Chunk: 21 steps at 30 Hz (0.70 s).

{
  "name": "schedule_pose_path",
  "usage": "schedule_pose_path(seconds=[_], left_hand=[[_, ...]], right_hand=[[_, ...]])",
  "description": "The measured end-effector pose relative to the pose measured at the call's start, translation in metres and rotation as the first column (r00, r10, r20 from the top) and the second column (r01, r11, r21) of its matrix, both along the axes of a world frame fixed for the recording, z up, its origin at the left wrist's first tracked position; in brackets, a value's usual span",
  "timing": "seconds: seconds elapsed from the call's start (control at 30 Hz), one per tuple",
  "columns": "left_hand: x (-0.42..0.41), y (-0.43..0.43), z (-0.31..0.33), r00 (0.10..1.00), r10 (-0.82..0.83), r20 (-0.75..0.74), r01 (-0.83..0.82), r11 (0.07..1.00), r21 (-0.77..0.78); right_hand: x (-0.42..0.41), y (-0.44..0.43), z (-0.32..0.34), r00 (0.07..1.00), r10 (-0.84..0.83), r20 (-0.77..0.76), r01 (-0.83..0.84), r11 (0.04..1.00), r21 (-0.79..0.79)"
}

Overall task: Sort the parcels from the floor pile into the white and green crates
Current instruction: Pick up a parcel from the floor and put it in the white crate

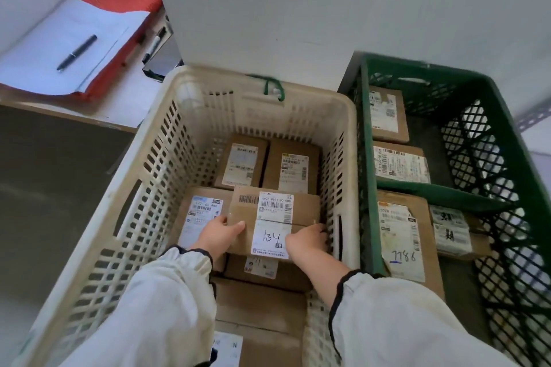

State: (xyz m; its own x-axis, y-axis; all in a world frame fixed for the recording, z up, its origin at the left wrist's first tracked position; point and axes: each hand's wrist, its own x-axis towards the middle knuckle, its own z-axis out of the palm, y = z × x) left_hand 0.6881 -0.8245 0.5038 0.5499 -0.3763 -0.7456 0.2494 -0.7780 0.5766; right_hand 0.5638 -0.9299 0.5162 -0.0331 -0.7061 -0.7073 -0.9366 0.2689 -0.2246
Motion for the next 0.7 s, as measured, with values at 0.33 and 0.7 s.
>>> schedule_pose_path(seconds=[0.33, 0.7], left_hand=[[0.009, 0.004, -0.012, 0.983, -0.148, 0.107, 0.136, 0.984, 0.112], [0.007, 0.009, -0.018, 0.952, -0.271, 0.144, 0.242, 0.952, 0.187]], right_hand=[[-0.004, 0.013, -0.007, 0.994, 0.094, -0.048, -0.093, 0.995, 0.027], [-0.008, 0.011, -0.009, 0.985, 0.138, -0.1, -0.131, 0.989, 0.071]])
